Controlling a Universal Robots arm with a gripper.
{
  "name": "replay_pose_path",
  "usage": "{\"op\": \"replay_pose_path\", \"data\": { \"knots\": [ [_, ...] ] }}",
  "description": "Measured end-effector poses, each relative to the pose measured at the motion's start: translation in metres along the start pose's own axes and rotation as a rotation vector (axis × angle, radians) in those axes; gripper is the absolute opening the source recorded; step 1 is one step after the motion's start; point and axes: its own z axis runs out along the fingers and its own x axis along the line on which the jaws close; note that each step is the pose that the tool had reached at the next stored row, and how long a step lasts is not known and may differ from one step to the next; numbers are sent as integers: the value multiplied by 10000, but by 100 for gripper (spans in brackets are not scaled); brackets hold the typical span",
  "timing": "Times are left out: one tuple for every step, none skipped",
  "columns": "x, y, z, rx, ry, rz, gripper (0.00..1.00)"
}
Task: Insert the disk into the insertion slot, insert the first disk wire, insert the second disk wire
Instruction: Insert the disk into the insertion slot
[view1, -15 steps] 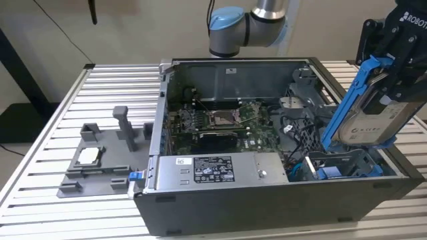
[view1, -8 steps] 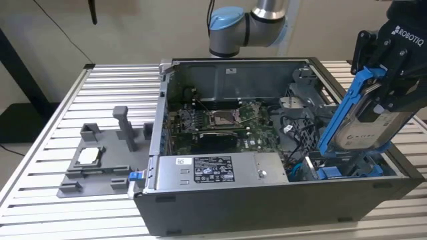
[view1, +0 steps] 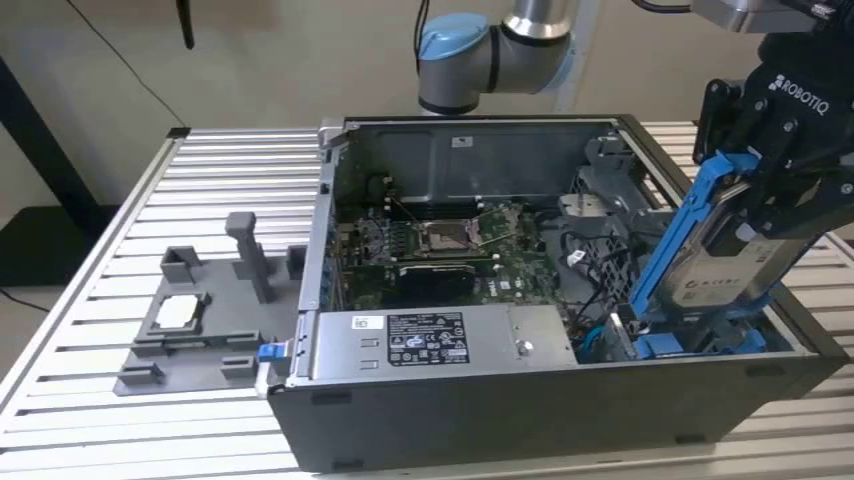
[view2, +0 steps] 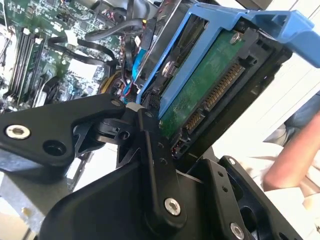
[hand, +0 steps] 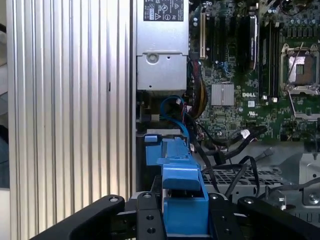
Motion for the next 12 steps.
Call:
{"op": "replay_pose_path", "data": {
  "knots": [
    [0, -1, 18, 0, 0, 0, 33],
    [-1, -2, 36, 0, -1, 0, 33],
    [-1, -2, 54, 0, -1, 0, 33],
    [-1, -3, 73, 0, 0, 0, 33],
    [-1, -4, 90, 0, 1, 0, 33],
    [-1, -5, 104, 0, 1, -1, 33],
    [-2, -5, 119, 0, 1, 0, 33],
    [-2, -6, 135, 0, 1, -1, 33],
    [-2, -7, 152, 0, -1, -1, 33],
    [-2, -7, 168, 0, 0, 0, 33],
    [-2, -8, 186, 1, -1, -1, 33],
    [-2, -9, 203, 1, 0, -1, 33]
  ]
}}
